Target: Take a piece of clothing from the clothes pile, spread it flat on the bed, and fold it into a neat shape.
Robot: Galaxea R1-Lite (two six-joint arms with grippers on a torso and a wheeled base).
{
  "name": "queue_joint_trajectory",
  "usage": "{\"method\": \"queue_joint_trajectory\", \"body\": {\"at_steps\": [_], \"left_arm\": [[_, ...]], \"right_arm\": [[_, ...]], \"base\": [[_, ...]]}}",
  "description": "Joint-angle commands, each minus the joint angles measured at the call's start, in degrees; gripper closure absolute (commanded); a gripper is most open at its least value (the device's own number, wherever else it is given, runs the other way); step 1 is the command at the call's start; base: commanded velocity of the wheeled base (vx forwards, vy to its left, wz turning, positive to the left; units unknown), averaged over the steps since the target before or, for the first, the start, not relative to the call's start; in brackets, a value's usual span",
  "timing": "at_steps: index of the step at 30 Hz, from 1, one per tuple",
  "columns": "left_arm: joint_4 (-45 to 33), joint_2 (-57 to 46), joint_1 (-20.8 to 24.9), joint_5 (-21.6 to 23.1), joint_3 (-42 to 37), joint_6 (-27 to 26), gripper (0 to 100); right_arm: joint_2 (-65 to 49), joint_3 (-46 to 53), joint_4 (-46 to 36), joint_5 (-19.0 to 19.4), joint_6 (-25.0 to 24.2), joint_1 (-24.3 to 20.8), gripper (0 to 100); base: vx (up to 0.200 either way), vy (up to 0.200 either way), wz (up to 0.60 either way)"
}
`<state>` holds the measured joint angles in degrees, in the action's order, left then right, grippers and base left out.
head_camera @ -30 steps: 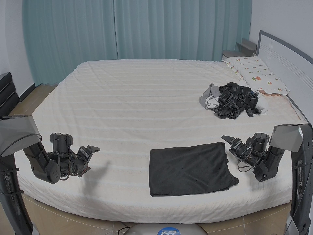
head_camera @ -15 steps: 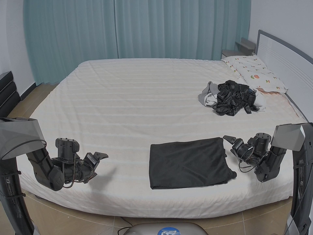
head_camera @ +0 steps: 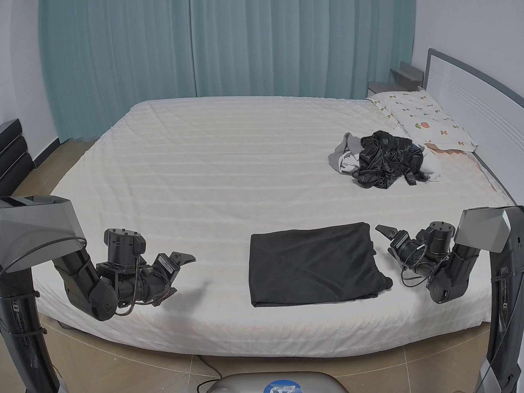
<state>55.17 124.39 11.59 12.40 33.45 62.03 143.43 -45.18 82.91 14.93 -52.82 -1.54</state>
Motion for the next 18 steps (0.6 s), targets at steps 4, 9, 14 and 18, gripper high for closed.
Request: {"method": "queue_joint_trajectory", "body": {"at_steps": [4, 9, 14, 18], "left_arm": [[-0.16, 0.15, 0.36, -0.01, 0.91, 0.55, 0], [-0.24, 0.06, 0.45, -0.01, 1.35, 1.17, 0], [-0.24, 0.15, 0.45, -0.01, 1.44, 1.26, 0], [-0.16, 0.15, 0.45, -0.01, 1.88, 1.34, 0]], "right_arm": [[0.09, 0.0, 0.06, -0.08, 0.0, -0.05, 0], [0.0, 0.09, 0.5, -0.17, 0.0, -0.05, 0], [-0.08, 0.79, 1.55, -0.17, 0.09, -0.49, 0], [0.0, 0.79, 1.55, -0.26, 0.09, -0.75, 0]], "base": [[0.0, -0.2, 0.0], [0.0, -0.2, 0.0], [0.0, -0.2, 0.0], [0.0, -0.2, 0.0]]}}
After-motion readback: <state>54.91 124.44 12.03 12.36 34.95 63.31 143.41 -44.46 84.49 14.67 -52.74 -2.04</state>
